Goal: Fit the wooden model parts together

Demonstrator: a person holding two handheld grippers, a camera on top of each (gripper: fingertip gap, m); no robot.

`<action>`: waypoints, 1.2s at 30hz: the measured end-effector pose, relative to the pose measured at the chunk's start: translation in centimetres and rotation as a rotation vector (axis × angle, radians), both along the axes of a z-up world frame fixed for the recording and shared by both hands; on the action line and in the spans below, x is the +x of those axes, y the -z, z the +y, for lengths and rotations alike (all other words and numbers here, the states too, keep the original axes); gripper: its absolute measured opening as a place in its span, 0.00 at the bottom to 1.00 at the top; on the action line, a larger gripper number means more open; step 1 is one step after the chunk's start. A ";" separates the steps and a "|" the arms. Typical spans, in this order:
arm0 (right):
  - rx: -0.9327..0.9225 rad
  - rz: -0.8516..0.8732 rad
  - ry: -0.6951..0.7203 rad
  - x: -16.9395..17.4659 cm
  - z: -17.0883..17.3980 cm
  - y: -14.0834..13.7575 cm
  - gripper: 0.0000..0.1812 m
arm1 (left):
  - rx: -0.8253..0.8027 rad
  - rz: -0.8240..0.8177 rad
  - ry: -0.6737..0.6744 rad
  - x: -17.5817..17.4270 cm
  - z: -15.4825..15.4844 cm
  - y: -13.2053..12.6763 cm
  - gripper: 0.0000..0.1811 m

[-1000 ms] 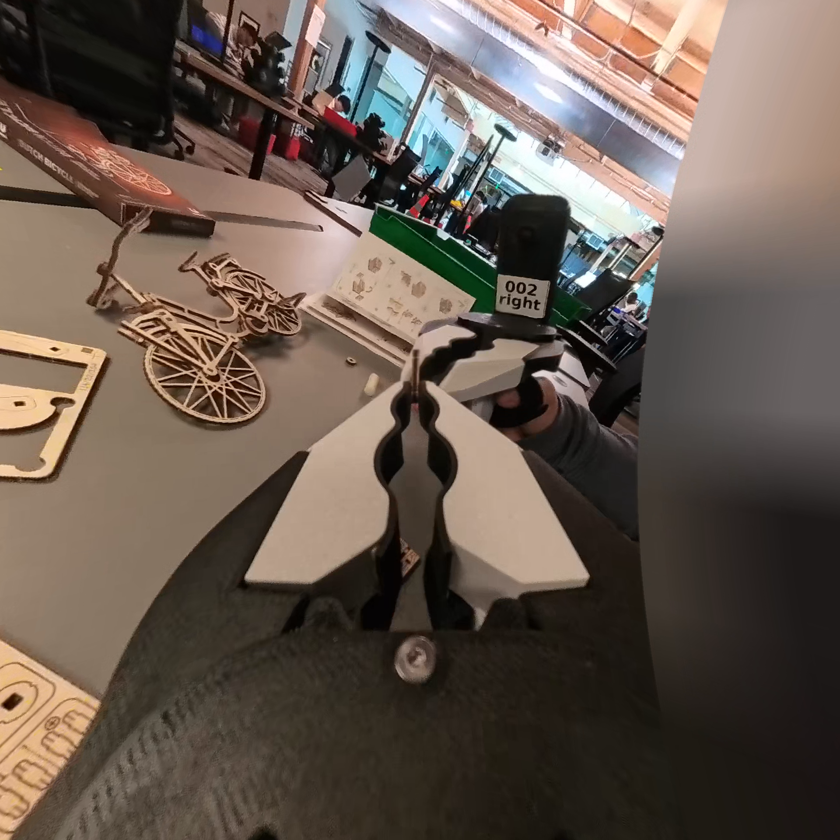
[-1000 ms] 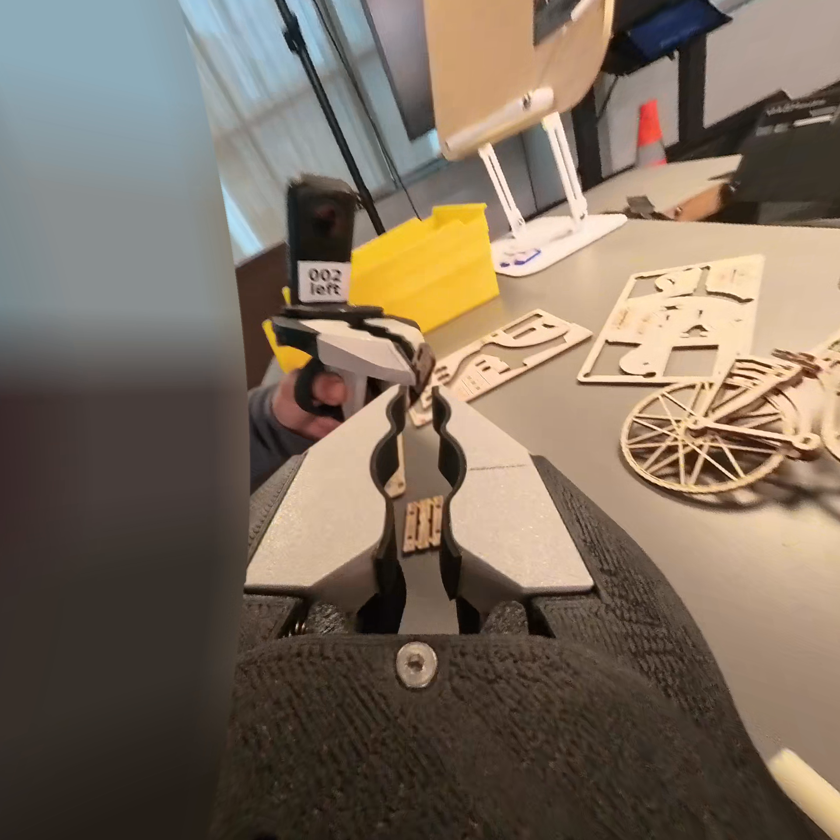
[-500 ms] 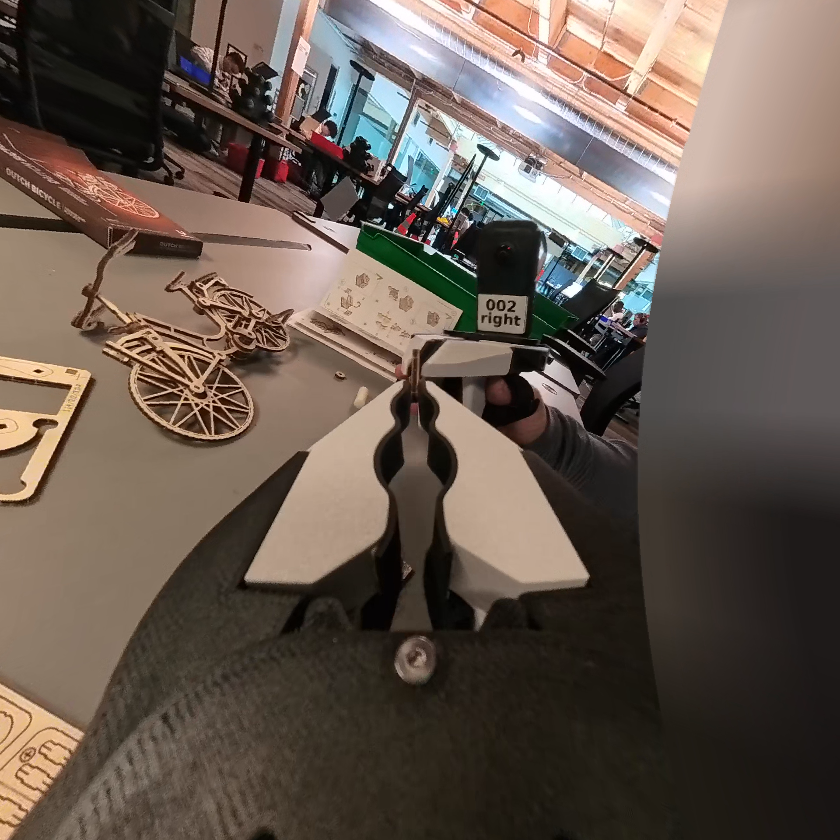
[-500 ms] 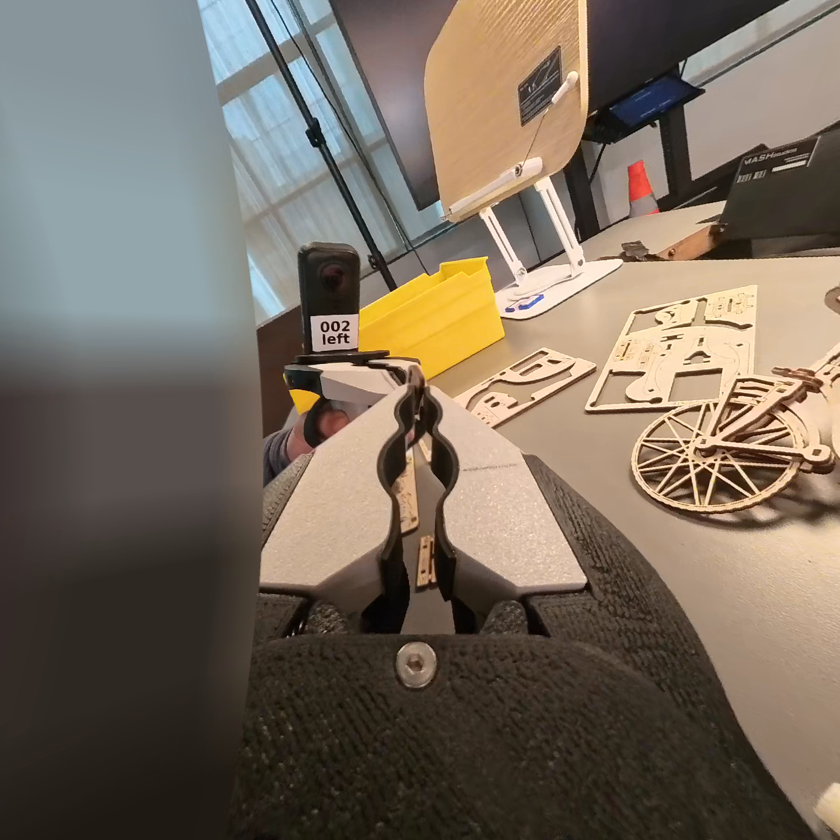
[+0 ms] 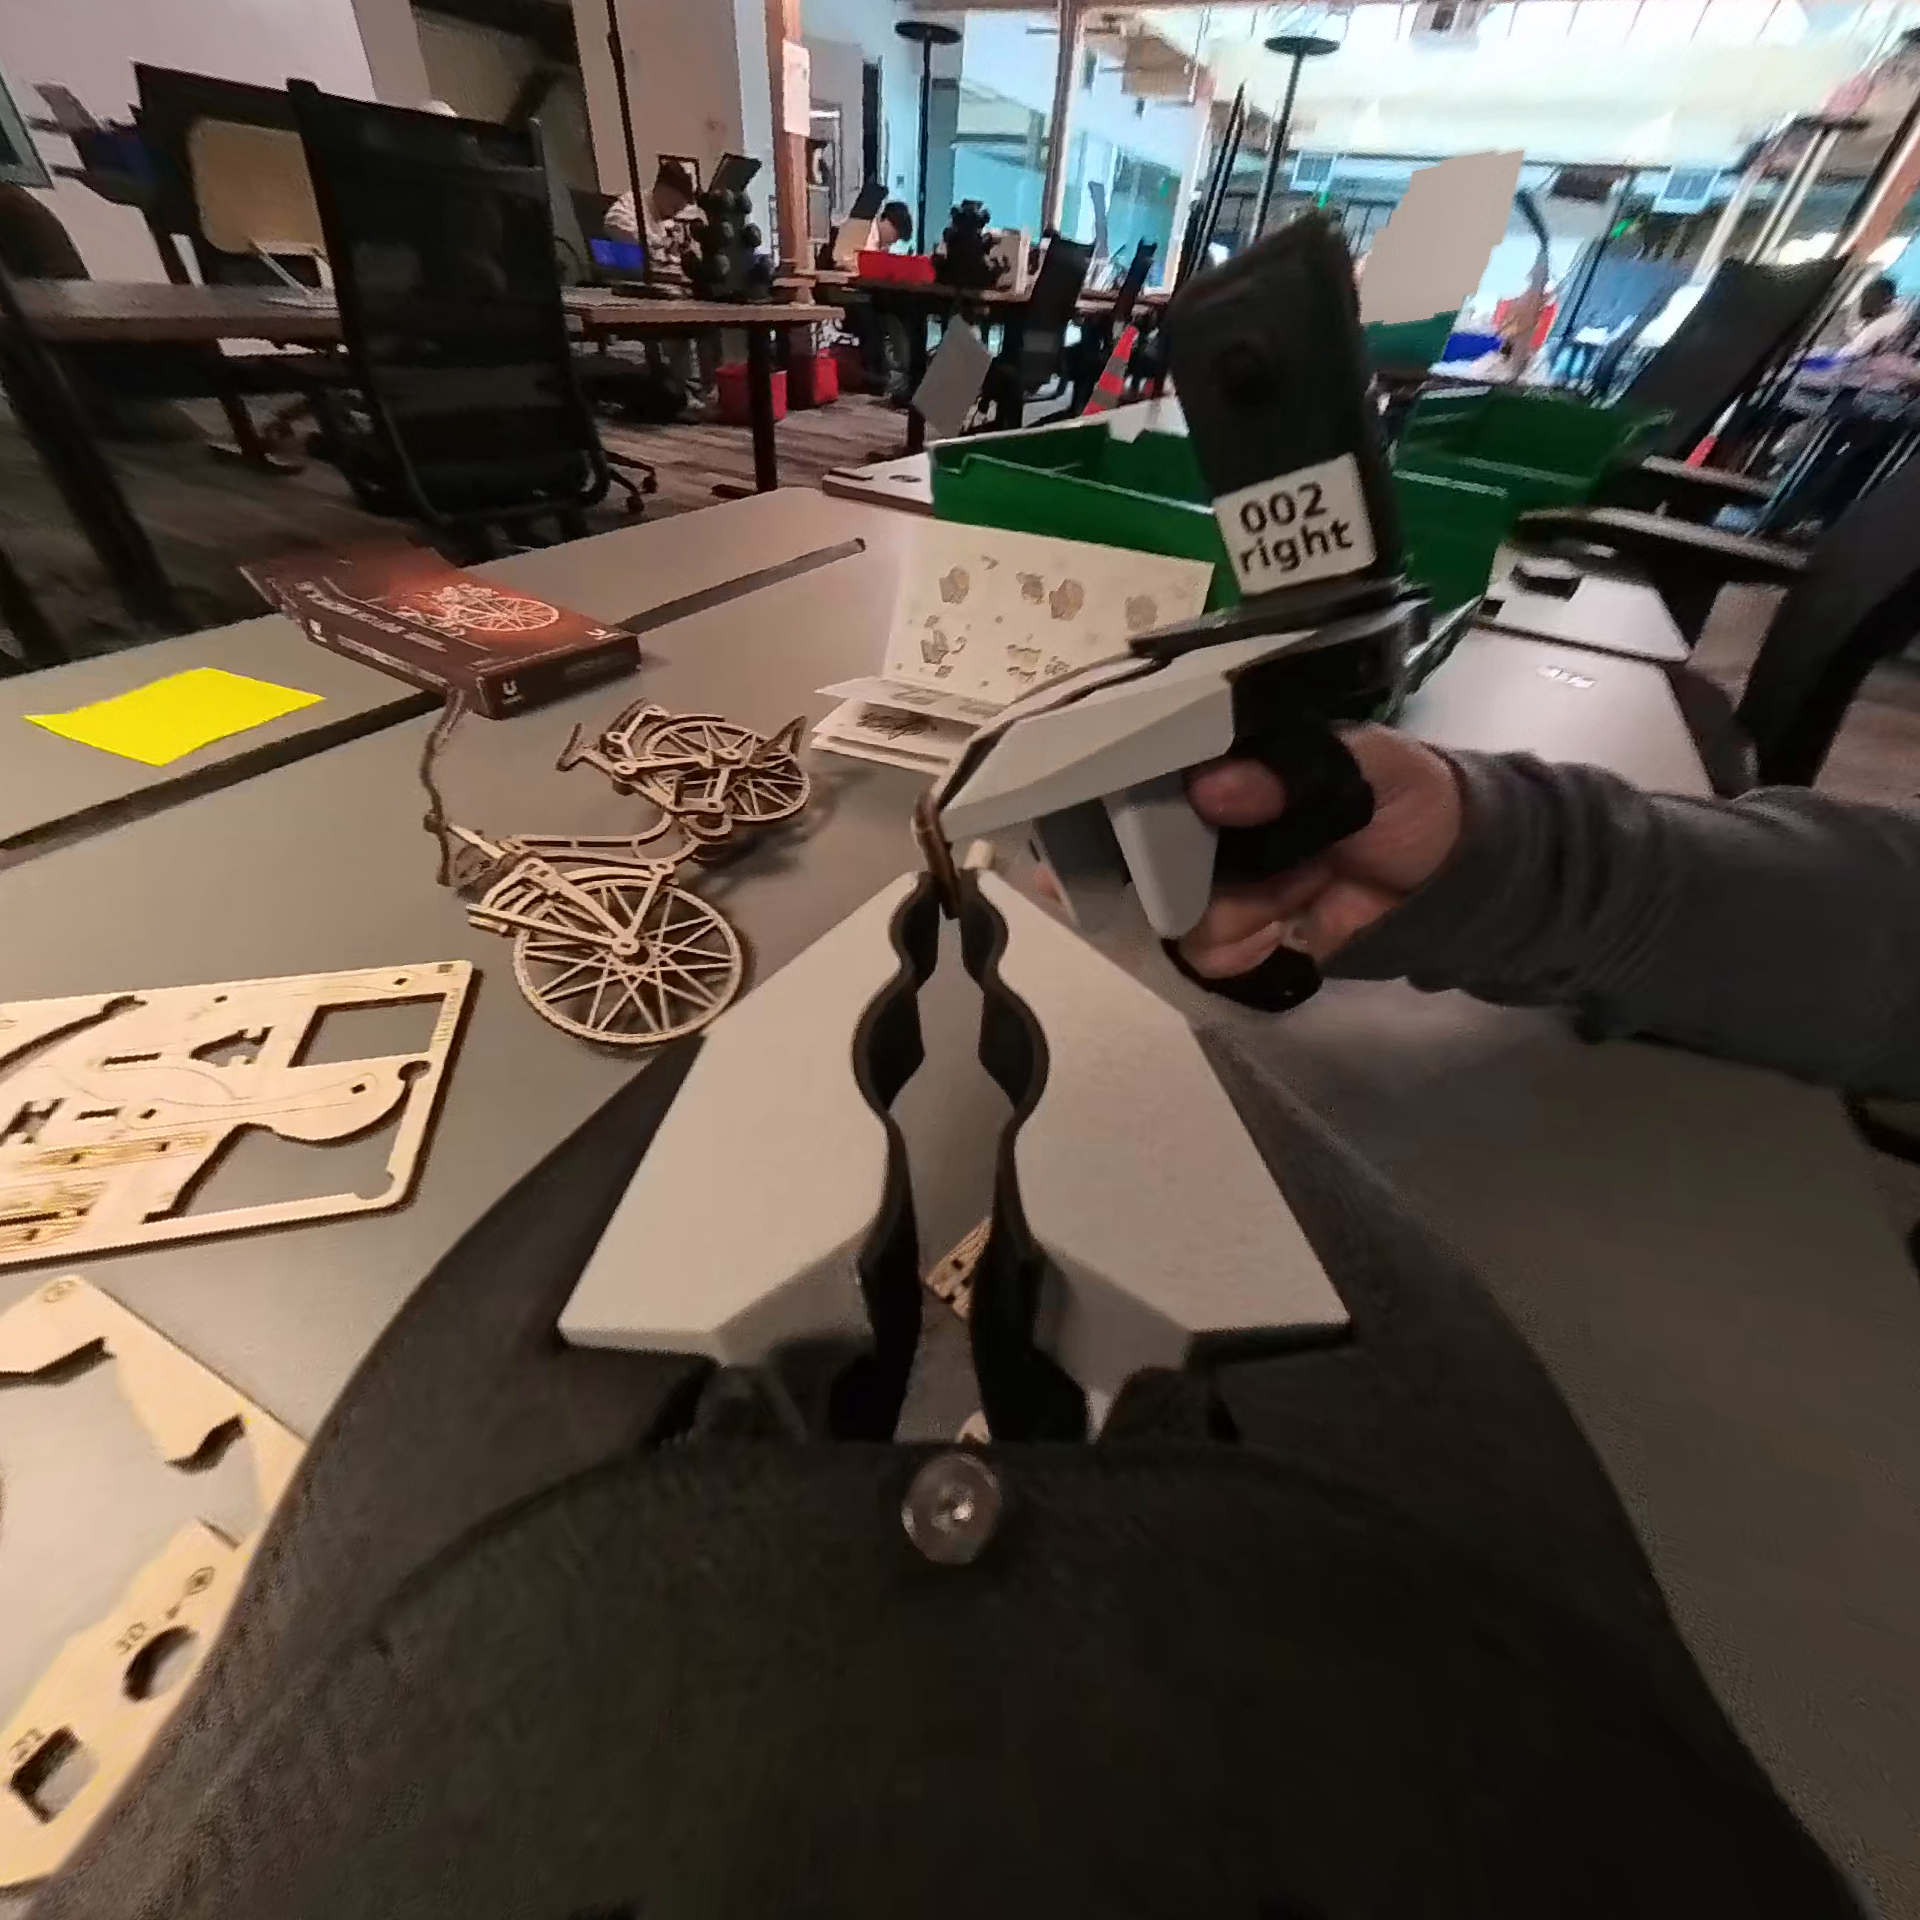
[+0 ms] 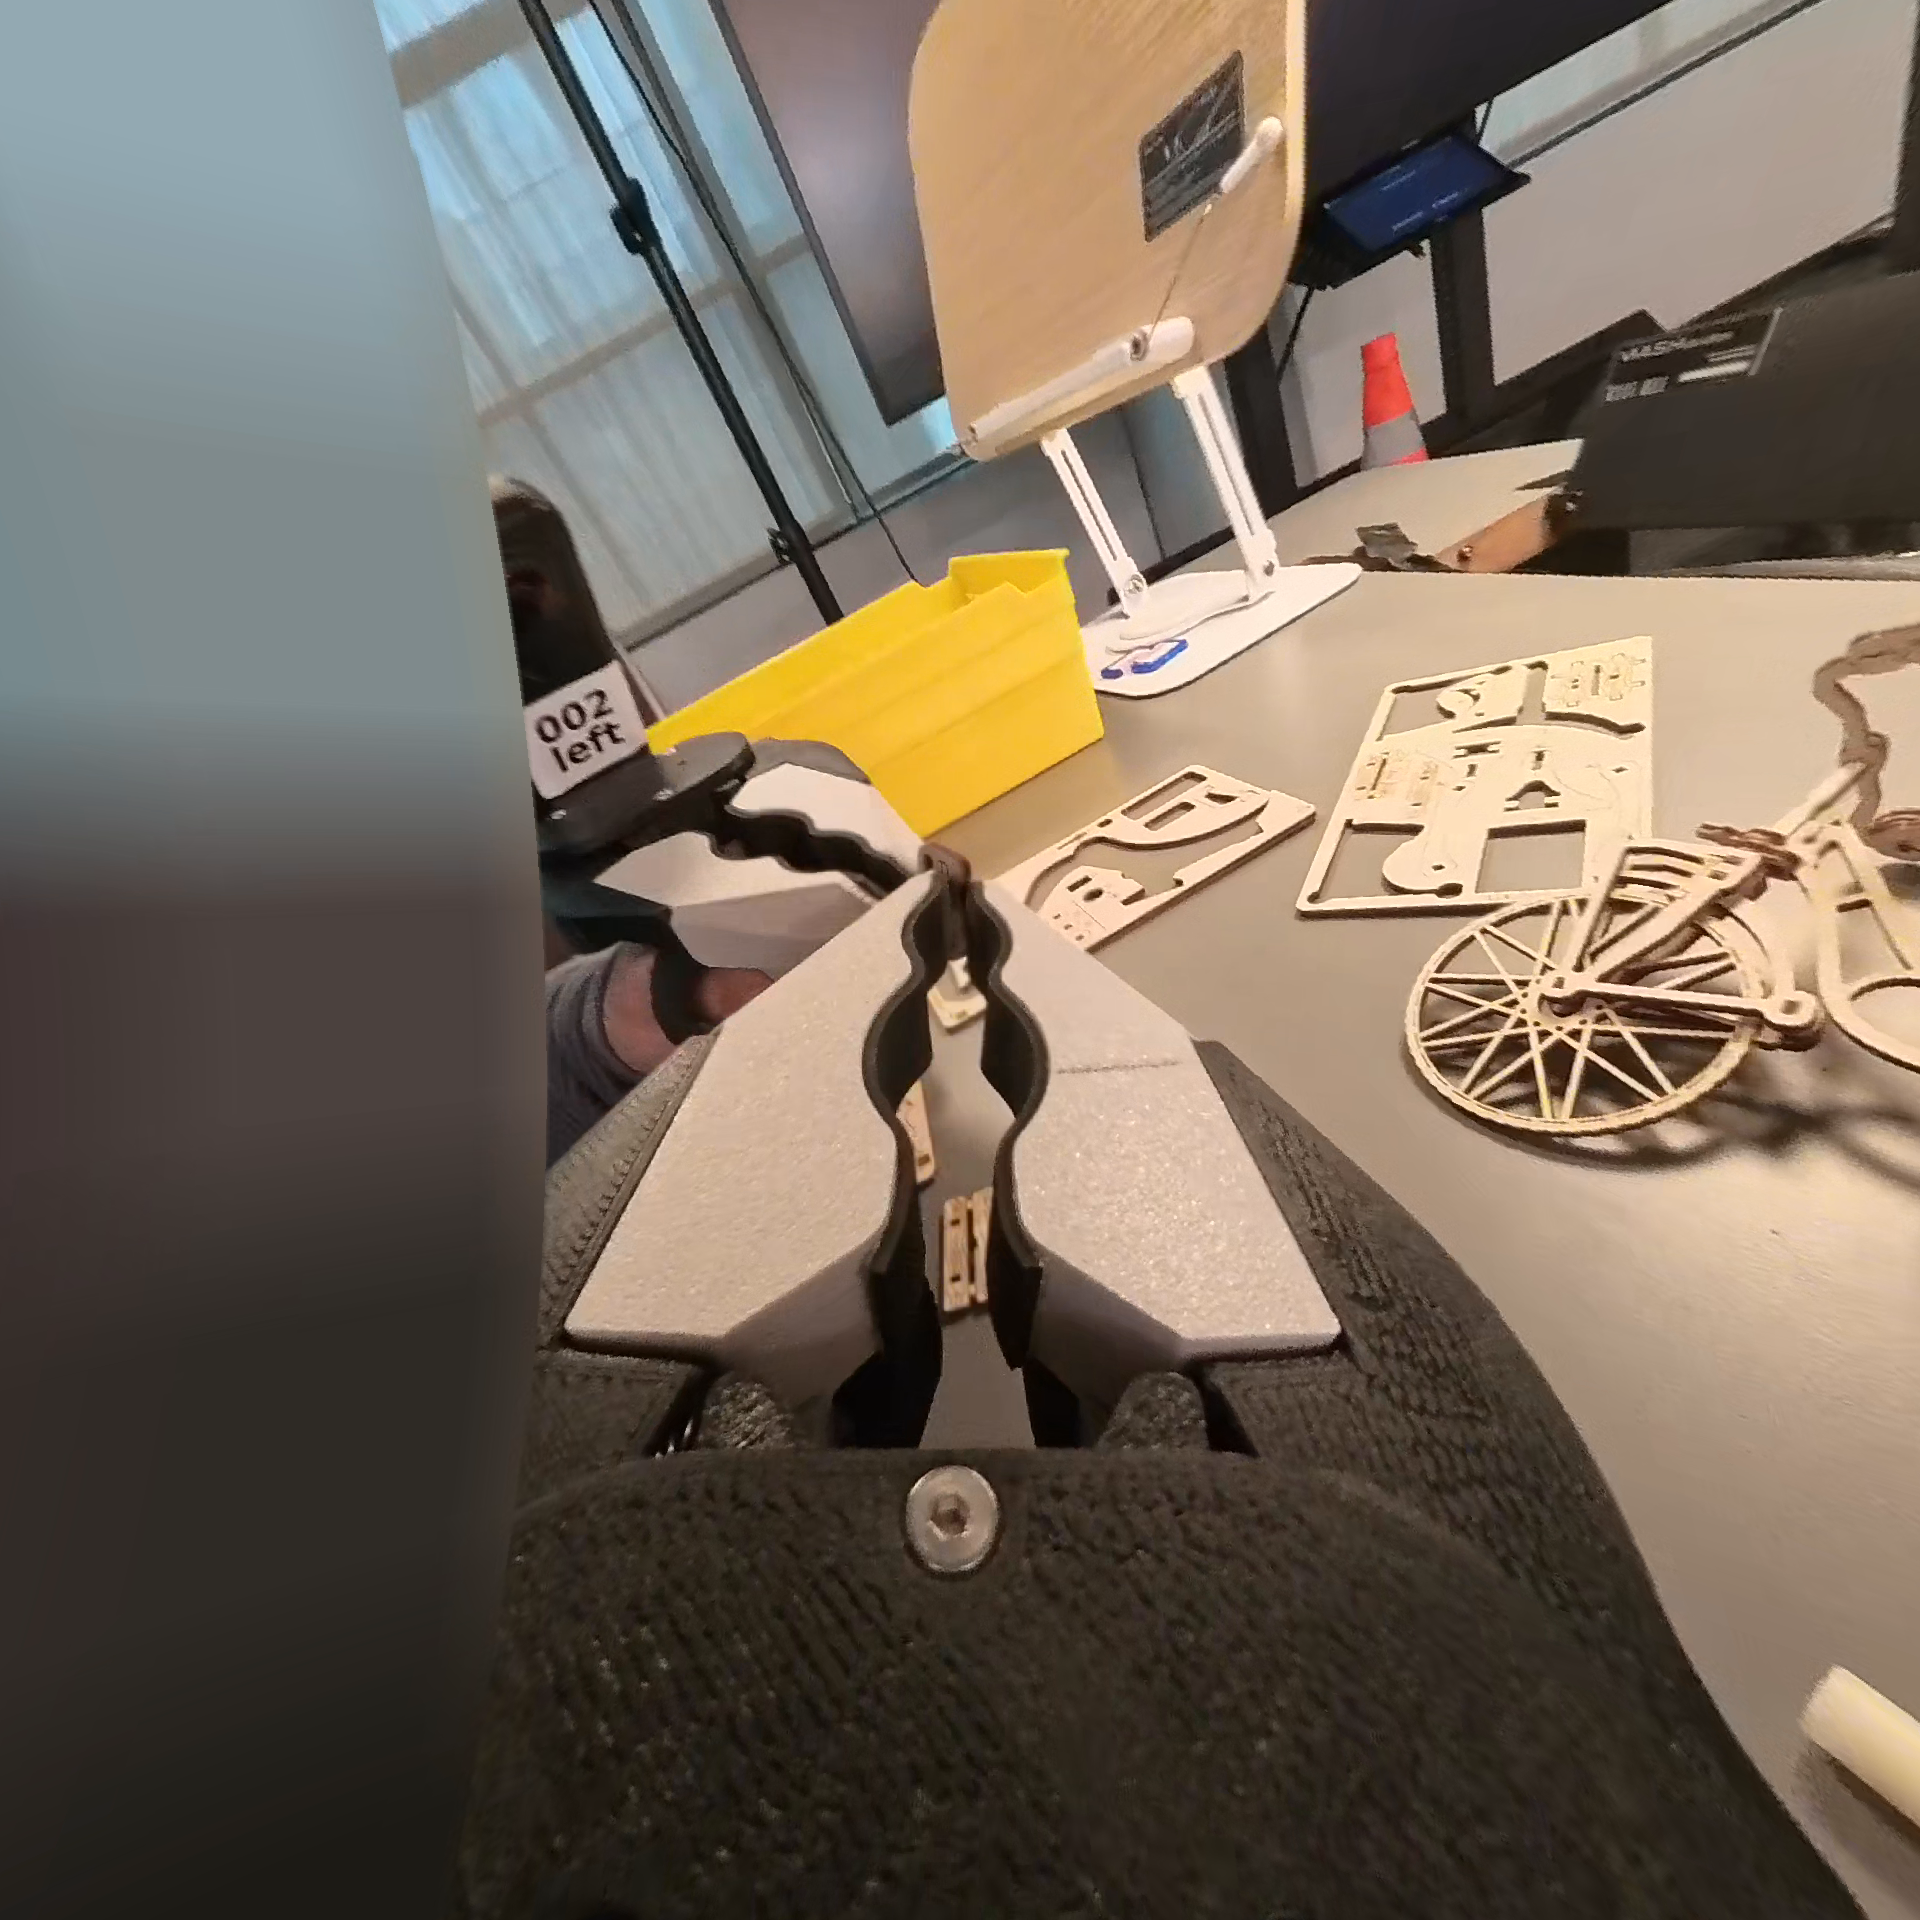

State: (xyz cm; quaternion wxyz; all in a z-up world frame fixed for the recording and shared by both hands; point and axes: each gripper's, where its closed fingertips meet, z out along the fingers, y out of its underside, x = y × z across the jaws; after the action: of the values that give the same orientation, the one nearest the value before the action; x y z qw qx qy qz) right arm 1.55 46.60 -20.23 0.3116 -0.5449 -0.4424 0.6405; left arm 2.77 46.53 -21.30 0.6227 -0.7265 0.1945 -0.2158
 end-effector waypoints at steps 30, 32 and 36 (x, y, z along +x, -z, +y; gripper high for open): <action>0.588 -0.166 0.065 1.0 1.5 2.8 0.12 | 0.359 1.053 -0.189 -2.2 0.4 2.4 0.01; 0.668 -0.149 0.043 1.0 0.9 2.8 0.15 | 0.367 1.057 -0.168 -1.8 0.4 2.6 0.01; 0.785 -0.153 -0.021 1.0 -0.6 3.3 0.13 | 0.397 1.162 -0.131 -1.5 0.2 3.2 0.01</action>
State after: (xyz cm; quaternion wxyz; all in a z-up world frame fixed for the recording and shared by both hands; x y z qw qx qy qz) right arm 2.59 46.04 -23.55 0.4558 -0.4259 -0.6811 0.3835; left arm 1.32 46.74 -24.47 0.5504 -0.6059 0.4932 0.2943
